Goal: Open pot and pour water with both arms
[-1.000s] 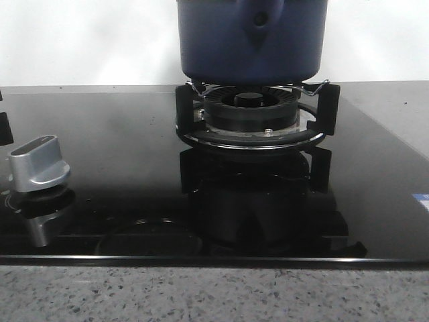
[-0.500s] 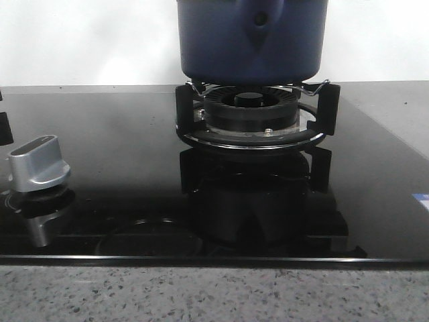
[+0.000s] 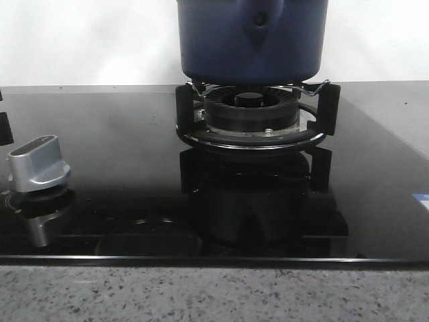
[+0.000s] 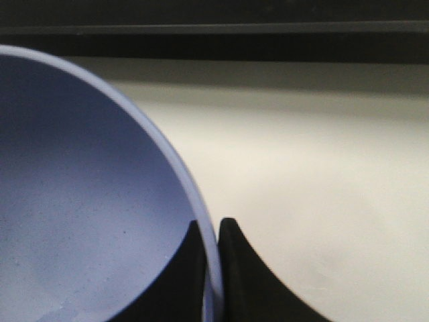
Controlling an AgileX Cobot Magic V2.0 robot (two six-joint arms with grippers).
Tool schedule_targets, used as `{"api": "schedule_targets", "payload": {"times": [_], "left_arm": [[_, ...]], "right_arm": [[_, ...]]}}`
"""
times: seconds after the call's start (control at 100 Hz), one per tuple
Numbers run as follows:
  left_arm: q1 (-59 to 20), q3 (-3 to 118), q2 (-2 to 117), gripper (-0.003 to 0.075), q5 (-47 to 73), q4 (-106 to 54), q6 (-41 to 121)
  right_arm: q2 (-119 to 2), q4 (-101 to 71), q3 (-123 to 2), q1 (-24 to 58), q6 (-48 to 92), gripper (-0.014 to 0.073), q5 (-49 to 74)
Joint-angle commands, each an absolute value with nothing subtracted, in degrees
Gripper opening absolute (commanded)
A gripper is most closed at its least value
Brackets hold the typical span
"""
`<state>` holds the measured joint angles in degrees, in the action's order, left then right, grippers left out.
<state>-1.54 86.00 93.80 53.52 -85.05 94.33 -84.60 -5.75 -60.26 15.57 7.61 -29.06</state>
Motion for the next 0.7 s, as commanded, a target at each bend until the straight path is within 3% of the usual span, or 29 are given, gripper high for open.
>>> {"api": "schedule_targets", "payload": {"times": [0.0,0.69], "left_arm": [[-1.7,87.8,90.6,0.0220,54.2,-91.1,93.8],[-1.7,87.8,90.6,0.0220,54.2,-91.1,93.8]], "right_arm": [[-82.3,-5.4,-61.5,15.5,7.8,-0.0056,-36.2],[-88.2,-4.1,-57.8,15.5,7.8,-0.0056,-57.0]]}}
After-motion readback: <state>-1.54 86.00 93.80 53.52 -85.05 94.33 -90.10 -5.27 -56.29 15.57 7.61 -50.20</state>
